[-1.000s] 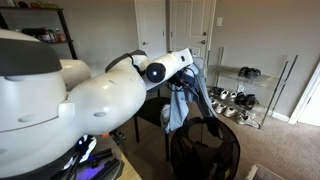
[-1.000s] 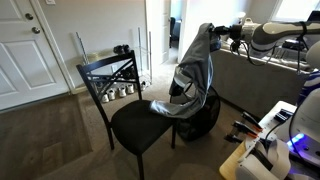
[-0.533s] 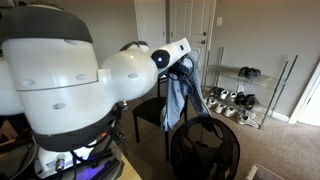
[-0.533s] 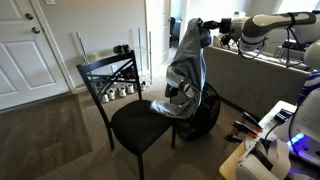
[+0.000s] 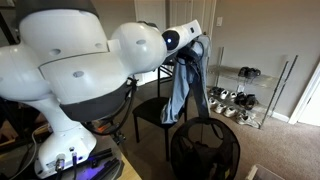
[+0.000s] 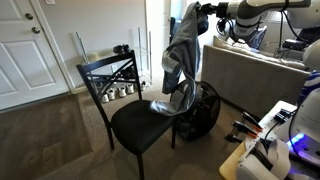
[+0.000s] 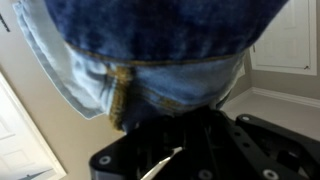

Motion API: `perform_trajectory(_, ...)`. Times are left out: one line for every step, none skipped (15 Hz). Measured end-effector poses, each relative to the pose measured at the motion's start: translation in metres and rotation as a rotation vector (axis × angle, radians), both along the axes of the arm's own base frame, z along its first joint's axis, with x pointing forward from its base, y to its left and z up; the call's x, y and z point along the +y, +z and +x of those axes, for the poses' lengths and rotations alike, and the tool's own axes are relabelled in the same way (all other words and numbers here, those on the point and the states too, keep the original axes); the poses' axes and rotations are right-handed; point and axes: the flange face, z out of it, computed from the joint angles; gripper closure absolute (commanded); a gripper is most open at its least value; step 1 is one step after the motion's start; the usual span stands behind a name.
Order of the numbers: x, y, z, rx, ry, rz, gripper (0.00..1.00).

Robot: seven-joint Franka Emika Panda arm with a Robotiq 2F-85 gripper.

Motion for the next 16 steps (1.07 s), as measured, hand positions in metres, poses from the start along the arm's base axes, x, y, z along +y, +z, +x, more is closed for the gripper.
perform_trajectory(0.000, 0.007, 0.001, -0.009, -0.003, 0.000, 0.98)
perform_trajectory(0.000, 0.014, 0.001, -0.017, -0.004, 0.001, 0.98)
perform_trajectory(0.002, 0.021, 0.000, -0.023, -0.002, 0.003, 0.98)
perform_trajectory(0.005, 0.027, 0.000, -0.030, 0.000, 0.001, 0.98)
perform_trajectory(0.008, 0.034, -0.001, -0.038, 0.005, -0.002, 0.98)
perform_trajectory(0.012, 0.039, -0.003, -0.045, 0.010, -0.008, 0.98)
perform_trajectory(0.017, 0.045, -0.004, -0.054, 0.018, -0.017, 0.98)
perform_trajectory(0.022, 0.049, -0.006, -0.058, 0.027, -0.026, 0.98)
perform_trajectory(0.027, 0.052, -0.008, -0.057, 0.033, -0.032, 0.98)
perform_trajectory(0.032, 0.056, -0.010, -0.061, 0.042, -0.043, 0.98)
perform_trajectory(0.039, 0.060, -0.014, -0.060, 0.052, -0.051, 0.98)
perform_trajectory(0.045, 0.063, -0.017, -0.057, 0.059, -0.057, 0.98)
perform_trajectory(0.050, 0.068, -0.020, -0.051, 0.064, -0.062, 0.98)
perform_trajectory(0.058, 0.070, -0.024, -0.036, 0.074, -0.059, 0.98)
perform_trajectory(0.069, 0.072, -0.029, -0.017, 0.088, -0.051, 0.98)
perform_trajectory(0.081, 0.072, -0.034, 0.004, 0.109, -0.038, 0.98)
